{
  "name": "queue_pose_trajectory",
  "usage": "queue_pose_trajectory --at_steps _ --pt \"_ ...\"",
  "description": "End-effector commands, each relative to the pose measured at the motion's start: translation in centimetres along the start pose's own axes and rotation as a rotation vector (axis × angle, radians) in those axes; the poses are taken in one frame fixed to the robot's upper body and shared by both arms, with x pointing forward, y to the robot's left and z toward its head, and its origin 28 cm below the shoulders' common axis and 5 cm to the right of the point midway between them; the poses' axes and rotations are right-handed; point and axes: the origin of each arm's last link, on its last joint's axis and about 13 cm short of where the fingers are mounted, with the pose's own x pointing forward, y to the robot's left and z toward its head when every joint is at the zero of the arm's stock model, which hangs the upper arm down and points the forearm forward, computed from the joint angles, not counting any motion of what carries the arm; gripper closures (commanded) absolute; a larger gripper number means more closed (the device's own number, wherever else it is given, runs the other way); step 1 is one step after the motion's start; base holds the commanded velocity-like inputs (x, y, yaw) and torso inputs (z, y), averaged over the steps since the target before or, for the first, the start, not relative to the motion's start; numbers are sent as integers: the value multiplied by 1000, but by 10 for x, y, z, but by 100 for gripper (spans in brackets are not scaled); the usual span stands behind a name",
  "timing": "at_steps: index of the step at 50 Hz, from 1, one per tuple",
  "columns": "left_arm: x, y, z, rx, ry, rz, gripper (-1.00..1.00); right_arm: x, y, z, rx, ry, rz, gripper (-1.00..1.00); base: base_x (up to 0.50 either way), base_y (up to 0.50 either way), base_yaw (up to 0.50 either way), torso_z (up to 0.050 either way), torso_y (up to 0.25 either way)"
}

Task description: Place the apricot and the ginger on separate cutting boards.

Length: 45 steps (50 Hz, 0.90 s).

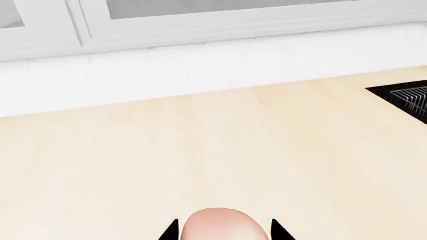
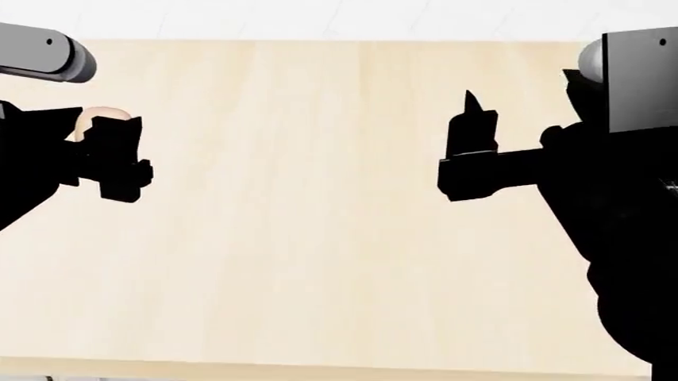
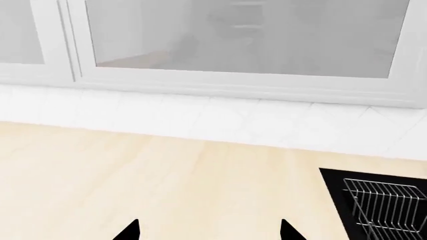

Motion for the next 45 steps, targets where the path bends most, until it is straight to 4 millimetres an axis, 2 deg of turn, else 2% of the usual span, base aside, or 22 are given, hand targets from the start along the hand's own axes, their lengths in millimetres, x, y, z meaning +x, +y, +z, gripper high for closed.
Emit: queue_pose_trajectory --at_steps 1,17,26,45 --pt "-4 -6 4 -31 -20 -68 100 -2 -2 0 7 -6 -2 -100 -11 -500 0 0 0" --pt "-4 -6 1 -38 -12 -74 100 -3 -3 4 7 -13 -2 -100 -13 -500 0 0 0" --pt "-3 -7 7 -30 -19 -77 100 -4 -3 -1 8 -3 1 -100 -21 -500 0 0 0" --pt "-3 -7 1 -33 -8 -79 100 -5 -5 -1 8 -1 4 -100 -22 -500 0 0 0"
